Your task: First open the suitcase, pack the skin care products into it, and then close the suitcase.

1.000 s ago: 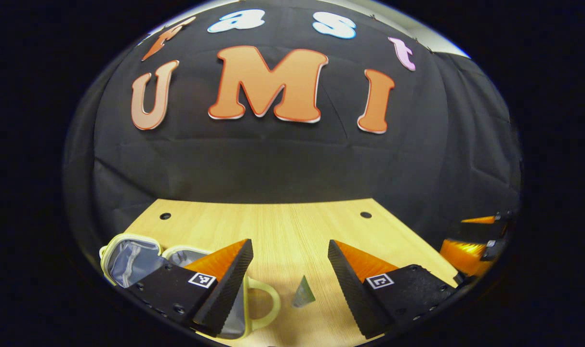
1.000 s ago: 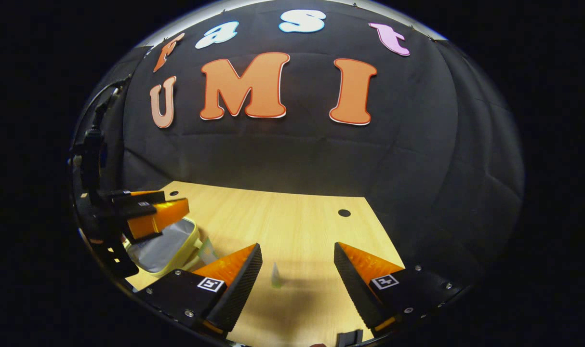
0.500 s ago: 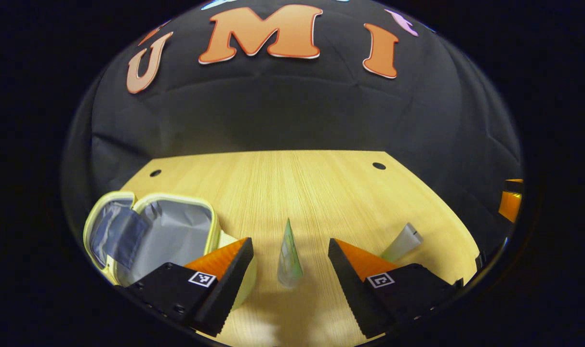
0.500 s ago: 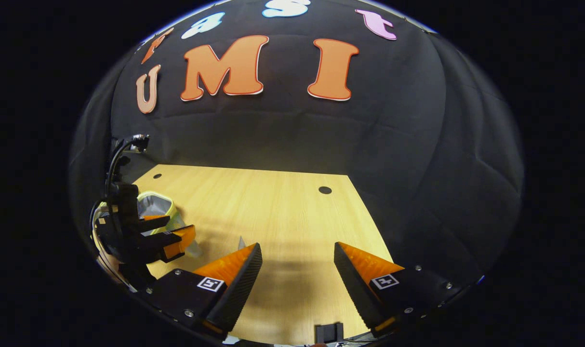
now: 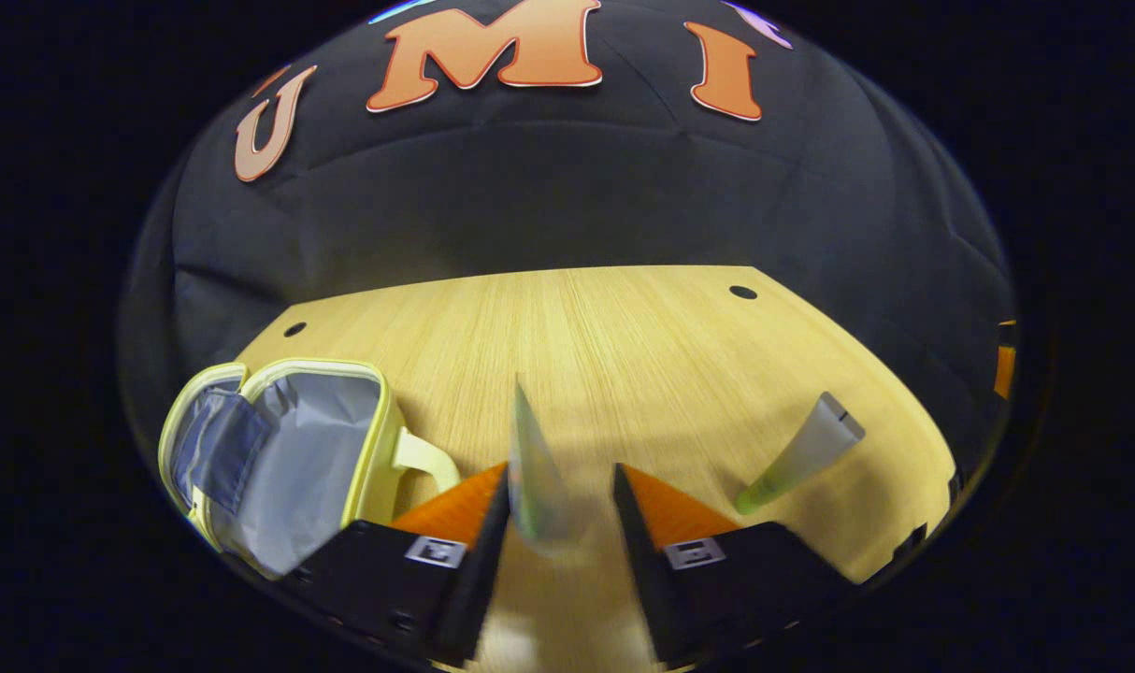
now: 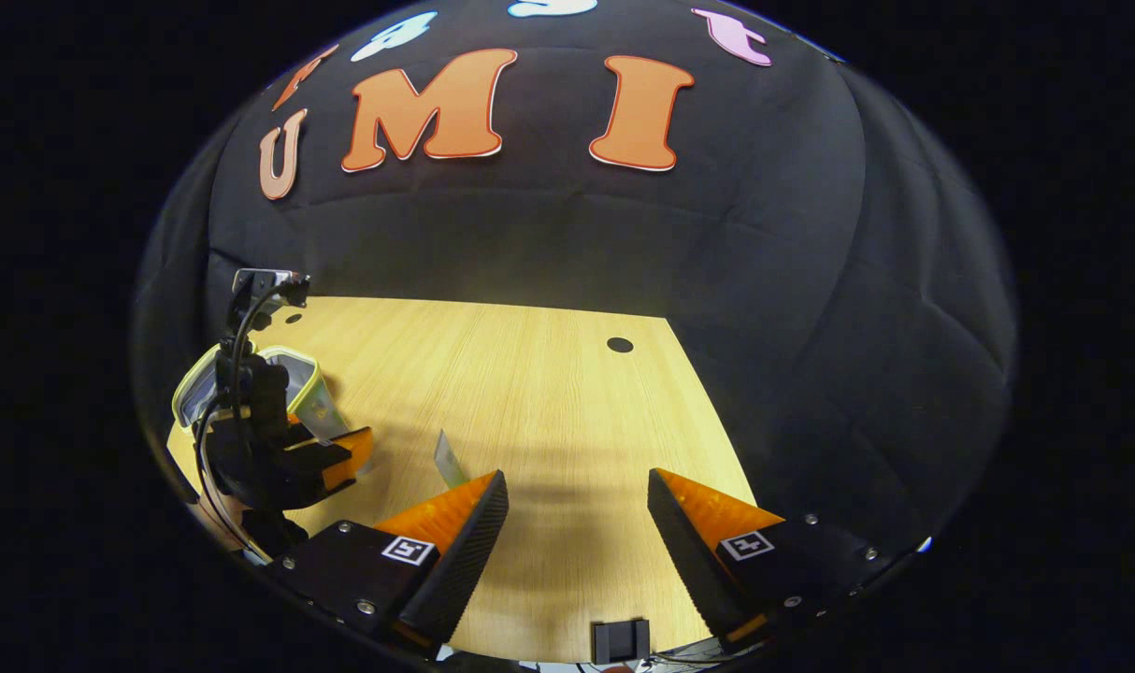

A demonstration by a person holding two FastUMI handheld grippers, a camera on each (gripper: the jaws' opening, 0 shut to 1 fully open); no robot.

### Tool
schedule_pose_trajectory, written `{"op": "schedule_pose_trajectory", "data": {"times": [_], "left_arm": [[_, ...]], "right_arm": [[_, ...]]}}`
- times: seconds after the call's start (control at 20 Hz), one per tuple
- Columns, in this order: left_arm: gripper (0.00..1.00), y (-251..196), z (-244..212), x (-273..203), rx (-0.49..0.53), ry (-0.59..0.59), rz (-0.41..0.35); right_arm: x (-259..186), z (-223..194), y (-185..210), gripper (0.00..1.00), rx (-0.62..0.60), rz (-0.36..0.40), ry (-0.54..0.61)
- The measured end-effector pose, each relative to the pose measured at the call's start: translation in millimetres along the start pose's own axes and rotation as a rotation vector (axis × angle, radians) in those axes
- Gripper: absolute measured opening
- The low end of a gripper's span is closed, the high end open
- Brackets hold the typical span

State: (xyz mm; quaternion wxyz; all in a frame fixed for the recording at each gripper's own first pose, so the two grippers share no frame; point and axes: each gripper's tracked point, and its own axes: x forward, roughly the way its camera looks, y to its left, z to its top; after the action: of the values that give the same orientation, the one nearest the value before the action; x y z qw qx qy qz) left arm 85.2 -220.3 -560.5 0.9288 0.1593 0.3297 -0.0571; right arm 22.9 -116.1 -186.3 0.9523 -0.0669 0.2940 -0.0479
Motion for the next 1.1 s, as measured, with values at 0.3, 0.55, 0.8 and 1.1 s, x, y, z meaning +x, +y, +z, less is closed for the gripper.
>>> {"op": "schedule_pose_trajectory", "data": {"times": [0.3,0.55,0.8,1.1], "left_arm": [[0.24,-1,-1,6,0.016,-0.01,0.009],[0.25,-4,7,-11,-0.03,-0.002,-0.028],[0.25,-3,37,-42,-0.062,-0.008,-0.074],[0.25,37,76,-102,-0.039,-0.01,-0.096]], "right_arm": [[-1,-3,1,0.96,-0.001,0.016,0.019],[-5,2,1,0.96,-0.001,0.018,0.0],[-8,10,8,0.96,0.028,0.041,-0.022],[-8,31,30,0.96,0.073,0.095,-0.078]]}}
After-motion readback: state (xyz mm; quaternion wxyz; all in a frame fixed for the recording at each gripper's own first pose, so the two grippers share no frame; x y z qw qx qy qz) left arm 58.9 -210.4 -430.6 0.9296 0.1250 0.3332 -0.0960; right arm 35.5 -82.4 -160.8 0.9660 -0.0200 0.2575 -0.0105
